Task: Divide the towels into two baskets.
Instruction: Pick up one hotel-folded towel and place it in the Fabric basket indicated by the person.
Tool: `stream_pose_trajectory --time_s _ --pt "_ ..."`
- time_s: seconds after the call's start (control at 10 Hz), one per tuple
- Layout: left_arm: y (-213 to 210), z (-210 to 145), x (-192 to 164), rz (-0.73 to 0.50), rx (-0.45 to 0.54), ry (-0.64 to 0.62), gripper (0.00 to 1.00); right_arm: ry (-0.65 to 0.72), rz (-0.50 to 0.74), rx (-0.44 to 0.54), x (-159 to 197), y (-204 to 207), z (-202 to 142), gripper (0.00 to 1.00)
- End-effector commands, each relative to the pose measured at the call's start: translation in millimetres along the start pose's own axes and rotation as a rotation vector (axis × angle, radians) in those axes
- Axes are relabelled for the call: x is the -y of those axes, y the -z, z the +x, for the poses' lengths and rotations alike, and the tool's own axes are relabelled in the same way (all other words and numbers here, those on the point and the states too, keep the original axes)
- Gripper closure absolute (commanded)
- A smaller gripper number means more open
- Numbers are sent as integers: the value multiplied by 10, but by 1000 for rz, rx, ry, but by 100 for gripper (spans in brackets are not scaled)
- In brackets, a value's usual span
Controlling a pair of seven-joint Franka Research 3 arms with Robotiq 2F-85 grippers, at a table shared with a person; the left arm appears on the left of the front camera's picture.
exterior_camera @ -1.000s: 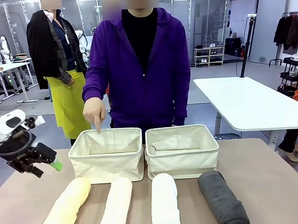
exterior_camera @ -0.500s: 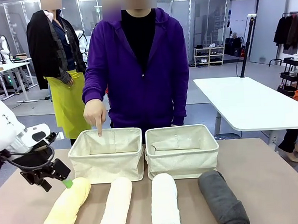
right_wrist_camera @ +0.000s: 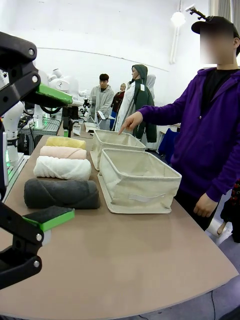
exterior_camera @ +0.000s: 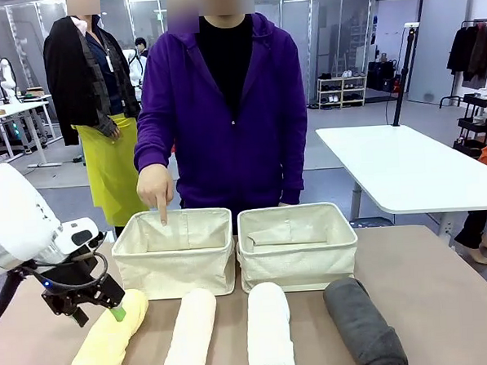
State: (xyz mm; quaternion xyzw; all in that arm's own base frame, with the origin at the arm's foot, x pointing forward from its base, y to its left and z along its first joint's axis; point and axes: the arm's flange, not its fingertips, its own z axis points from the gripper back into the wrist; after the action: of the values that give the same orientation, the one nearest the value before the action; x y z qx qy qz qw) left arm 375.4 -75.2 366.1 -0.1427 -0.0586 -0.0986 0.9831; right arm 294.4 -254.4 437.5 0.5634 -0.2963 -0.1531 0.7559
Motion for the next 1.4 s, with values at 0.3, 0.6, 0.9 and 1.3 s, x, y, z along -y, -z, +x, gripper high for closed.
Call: stream_pose_trajectory --time_s 0.3,0.6,0.9,1.3 --pt "563 -1051 -55 45 -51 -30 16 -13 14 10 -30 -8 2 0" --pt "550 -1059 -44 38 -51 -28 40 -13 14 10 -30 -8 2 0" --pt "536 -1072 -47 36 -47 -37 72 -13 14 10 -30 -8 2 0" --pt "419 -68 54 43 -58 -43 66 -13 14 10 -30 -8 2 0"
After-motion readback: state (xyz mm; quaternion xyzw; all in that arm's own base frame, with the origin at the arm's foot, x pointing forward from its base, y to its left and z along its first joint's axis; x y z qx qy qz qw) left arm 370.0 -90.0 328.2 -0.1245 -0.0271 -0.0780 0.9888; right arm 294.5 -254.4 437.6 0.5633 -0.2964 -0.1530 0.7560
